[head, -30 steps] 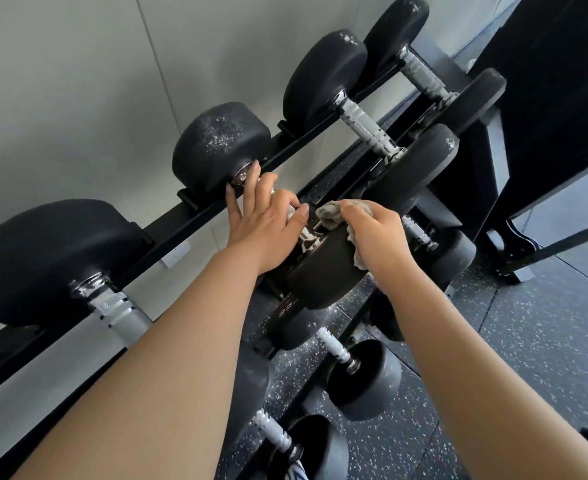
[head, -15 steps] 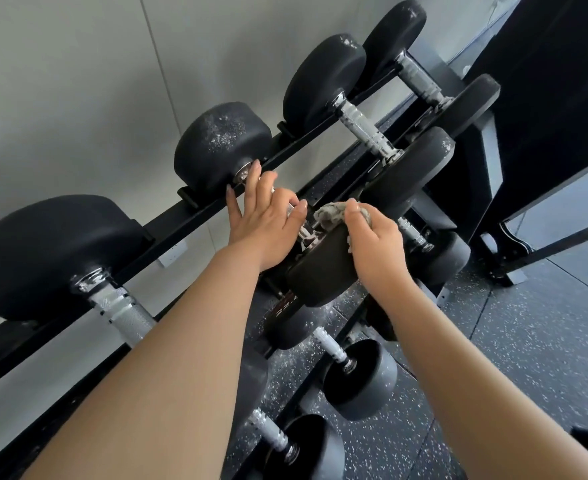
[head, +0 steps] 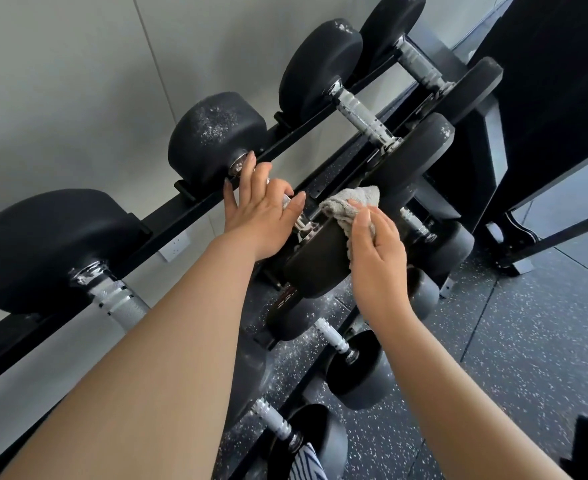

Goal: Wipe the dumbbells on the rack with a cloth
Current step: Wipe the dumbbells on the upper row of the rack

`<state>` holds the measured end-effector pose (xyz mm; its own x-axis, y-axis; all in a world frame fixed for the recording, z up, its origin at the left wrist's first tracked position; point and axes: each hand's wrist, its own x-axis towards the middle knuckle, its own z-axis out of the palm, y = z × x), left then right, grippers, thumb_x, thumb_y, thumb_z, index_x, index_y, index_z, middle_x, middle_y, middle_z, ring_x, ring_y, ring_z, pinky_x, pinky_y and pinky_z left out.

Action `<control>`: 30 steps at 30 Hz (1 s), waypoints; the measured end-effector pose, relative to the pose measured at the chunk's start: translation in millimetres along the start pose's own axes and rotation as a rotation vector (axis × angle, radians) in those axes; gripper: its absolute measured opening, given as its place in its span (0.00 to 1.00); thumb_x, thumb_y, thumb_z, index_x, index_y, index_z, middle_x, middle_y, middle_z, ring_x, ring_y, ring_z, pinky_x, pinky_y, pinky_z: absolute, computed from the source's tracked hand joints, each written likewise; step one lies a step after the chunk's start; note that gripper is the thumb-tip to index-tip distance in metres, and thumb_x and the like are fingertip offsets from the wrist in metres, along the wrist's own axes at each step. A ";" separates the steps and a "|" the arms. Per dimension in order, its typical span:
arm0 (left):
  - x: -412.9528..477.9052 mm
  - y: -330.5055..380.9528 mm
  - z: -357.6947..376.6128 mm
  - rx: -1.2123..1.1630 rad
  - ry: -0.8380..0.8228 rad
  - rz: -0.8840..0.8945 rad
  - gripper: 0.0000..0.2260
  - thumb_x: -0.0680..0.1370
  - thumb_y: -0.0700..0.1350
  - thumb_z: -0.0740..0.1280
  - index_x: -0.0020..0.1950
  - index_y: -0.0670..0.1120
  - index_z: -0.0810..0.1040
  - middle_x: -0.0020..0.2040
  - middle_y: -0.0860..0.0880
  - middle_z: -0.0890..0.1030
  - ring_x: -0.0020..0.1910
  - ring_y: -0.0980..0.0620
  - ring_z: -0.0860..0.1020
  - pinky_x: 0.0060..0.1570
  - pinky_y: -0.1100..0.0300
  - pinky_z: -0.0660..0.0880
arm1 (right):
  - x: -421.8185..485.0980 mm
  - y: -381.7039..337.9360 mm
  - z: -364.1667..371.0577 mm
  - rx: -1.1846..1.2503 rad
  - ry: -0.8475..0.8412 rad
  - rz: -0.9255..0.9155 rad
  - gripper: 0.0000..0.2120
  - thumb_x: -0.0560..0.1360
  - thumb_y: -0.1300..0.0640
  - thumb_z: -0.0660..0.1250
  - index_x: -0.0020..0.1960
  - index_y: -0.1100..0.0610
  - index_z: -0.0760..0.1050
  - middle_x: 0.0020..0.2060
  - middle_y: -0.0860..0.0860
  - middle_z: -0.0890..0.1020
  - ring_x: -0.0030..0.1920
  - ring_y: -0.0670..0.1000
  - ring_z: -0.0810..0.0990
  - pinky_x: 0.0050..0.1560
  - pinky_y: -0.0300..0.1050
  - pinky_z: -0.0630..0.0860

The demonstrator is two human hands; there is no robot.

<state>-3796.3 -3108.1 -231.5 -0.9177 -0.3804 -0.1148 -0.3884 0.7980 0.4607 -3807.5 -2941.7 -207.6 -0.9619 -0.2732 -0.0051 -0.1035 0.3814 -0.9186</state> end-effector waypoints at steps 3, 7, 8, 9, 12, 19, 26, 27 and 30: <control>-0.5 -0.5 0.8 -0.020 0.018 0.009 0.11 0.82 0.59 0.47 0.53 0.55 0.62 0.77 0.49 0.44 0.74 0.53 0.30 0.72 0.40 0.35 | 5.2 -22.0 -15.9 0.023 0.003 0.071 0.26 0.84 0.43 0.52 0.34 0.53 0.76 0.46 0.60 0.80 0.42 0.38 0.76 0.53 0.38 0.71; -0.4 -0.8 2.1 -0.032 0.047 0.011 0.09 0.82 0.58 0.48 0.53 0.55 0.62 0.77 0.49 0.45 0.74 0.53 0.30 0.72 0.40 0.35 | 33.7 -22.5 -7.6 -0.034 -0.030 0.154 0.16 0.77 0.35 0.62 0.39 0.46 0.76 0.45 0.49 0.77 0.44 0.49 0.78 0.50 0.51 0.76; -0.1 -0.7 2.6 -0.024 0.050 0.008 0.09 0.82 0.58 0.47 0.53 0.55 0.61 0.77 0.49 0.45 0.74 0.53 0.30 0.72 0.40 0.36 | 34.4 -19.6 -0.6 -0.088 -0.039 0.146 0.12 0.73 0.36 0.66 0.43 0.44 0.74 0.45 0.42 0.70 0.49 0.49 0.78 0.52 0.52 0.77; 0.0 -0.5 3.1 -0.018 0.051 0.005 0.09 0.82 0.58 0.47 0.53 0.55 0.62 0.77 0.48 0.45 0.74 0.53 0.30 0.73 0.40 0.36 | 35.5 -14.7 5.2 -0.140 -0.061 0.138 0.12 0.71 0.36 0.68 0.49 0.41 0.74 0.53 0.43 0.69 0.55 0.50 0.77 0.54 0.53 0.78; -0.4 0.1 4.2 -0.023 0.069 0.018 0.12 0.83 0.57 0.48 0.55 0.53 0.65 0.77 0.47 0.46 0.75 0.52 0.32 0.73 0.40 0.37 | 40.1 -12.6 7.3 -0.200 -0.118 0.142 0.18 0.74 0.38 0.66 0.63 0.38 0.74 0.66 0.47 0.72 0.62 0.51 0.76 0.61 0.55 0.76; 0.1 -0.2 3.2 -0.028 0.065 0.019 0.11 0.83 0.57 0.47 0.54 0.53 0.65 0.77 0.47 0.46 0.75 0.52 0.31 0.73 0.40 0.36 | 69.6 -19.9 -7.8 -0.077 -0.338 0.293 0.07 0.78 0.48 0.67 0.51 0.48 0.82 0.42 0.50 0.85 0.45 0.51 0.83 0.53 0.48 0.80; -0.1 -1.4 1.1 -0.049 0.034 0.017 0.10 0.83 0.56 0.47 0.53 0.54 0.63 0.77 0.48 0.44 0.74 0.53 0.30 0.73 0.40 0.37 | 42.0 -18.2 0.5 -0.144 -0.169 0.172 0.07 0.80 0.44 0.61 0.50 0.41 0.77 0.48 0.44 0.82 0.54 0.50 0.79 0.61 0.54 0.75; 0.0 -1.2 0.8 -0.057 0.030 0.015 0.10 0.83 0.56 0.47 0.53 0.54 0.63 0.78 0.48 0.43 0.74 0.53 0.30 0.73 0.40 0.36 | 32.7 -16.1 4.2 -0.198 -0.110 0.103 0.08 0.81 0.45 0.59 0.52 0.42 0.77 0.52 0.42 0.80 0.58 0.50 0.77 0.63 0.52 0.72; -0.1 0.2 0.7 -0.080 0.028 0.002 0.10 0.83 0.56 0.47 0.55 0.54 0.64 0.78 0.49 0.41 0.74 0.54 0.29 0.73 0.41 0.35 | 7.2 -8.4 16.4 -0.285 0.080 -0.084 0.12 0.83 0.48 0.58 0.59 0.49 0.78 0.62 0.44 0.74 0.66 0.51 0.68 0.63 0.43 0.63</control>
<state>-3796.3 -3107.6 -232.0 -0.9153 -0.3929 -0.0894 -0.3777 0.7596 0.5295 -3809.3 -2961.4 -206.4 -0.9628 -0.2479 0.1073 -0.2390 0.5962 -0.7664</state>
